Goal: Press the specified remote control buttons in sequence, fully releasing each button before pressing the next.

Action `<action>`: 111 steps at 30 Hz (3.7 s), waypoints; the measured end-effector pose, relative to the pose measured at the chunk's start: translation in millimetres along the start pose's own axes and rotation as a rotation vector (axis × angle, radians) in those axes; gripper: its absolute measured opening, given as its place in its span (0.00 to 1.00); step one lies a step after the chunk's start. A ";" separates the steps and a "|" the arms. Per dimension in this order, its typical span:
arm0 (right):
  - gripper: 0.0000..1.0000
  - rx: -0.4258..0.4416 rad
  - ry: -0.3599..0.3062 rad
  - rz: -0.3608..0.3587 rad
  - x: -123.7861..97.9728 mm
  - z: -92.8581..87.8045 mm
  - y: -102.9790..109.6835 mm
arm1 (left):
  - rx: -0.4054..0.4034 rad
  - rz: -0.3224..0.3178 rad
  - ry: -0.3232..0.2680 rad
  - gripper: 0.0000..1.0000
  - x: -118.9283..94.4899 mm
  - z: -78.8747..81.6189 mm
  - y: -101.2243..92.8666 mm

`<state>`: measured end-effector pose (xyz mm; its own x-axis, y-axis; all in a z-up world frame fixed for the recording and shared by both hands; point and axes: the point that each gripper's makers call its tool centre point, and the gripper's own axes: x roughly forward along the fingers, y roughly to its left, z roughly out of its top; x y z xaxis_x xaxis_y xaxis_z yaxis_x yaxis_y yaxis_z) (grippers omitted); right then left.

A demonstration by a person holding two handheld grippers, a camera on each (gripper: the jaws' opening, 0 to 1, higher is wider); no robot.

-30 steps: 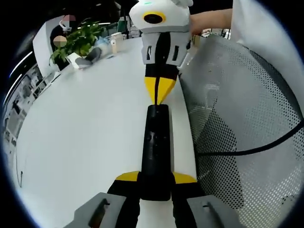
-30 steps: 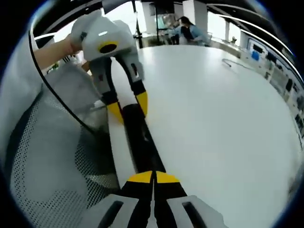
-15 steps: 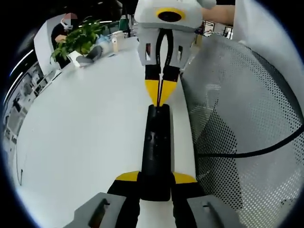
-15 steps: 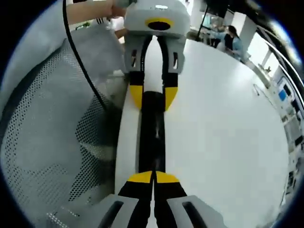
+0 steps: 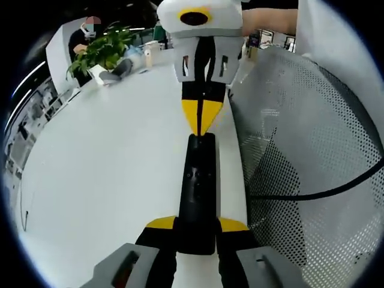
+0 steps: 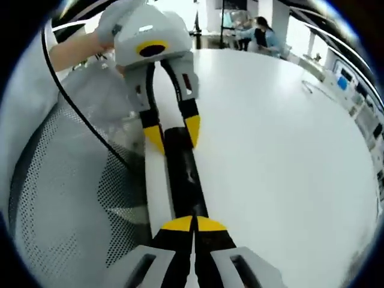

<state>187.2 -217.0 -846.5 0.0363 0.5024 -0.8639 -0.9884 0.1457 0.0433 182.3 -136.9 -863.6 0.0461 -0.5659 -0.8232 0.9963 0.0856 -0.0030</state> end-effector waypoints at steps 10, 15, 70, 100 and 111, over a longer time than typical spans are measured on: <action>0.00 -0.005 0.008 0.014 6.5 -1.0 4.6 | 0.024 -0.017 0.030 0.24 -0.1 0.1 -0.7; 0.00 -0.041 0.034 0.008 8.3 -0.5 4.8 | 0.022 -0.016 0.033 0.24 -0.4 0.1 -0.8; 0.05 -0.018 -0.096 -0.095 11.2 10.7 4.0 | -0.003 0.001 0.030 0.24 -0.2 -0.8 -0.5; 0.04 -0.064 -0.083 0.003 16.2 13.4 8.3 | 0.017 -0.009 0.041 0.23 0.8 -0.2 -0.8; 0.07 -0.023 -0.095 -0.024 17.3 17.8 7.4 | 0.009 -0.001 0.047 0.24 0.9 0.0 -0.3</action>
<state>183.1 -192.0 -852.1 0.0723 0.5778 -0.8130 -0.9902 0.1391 0.0108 182.0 -137.5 -864.3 0.0416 -0.5264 -0.8492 0.9970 0.0773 0.0009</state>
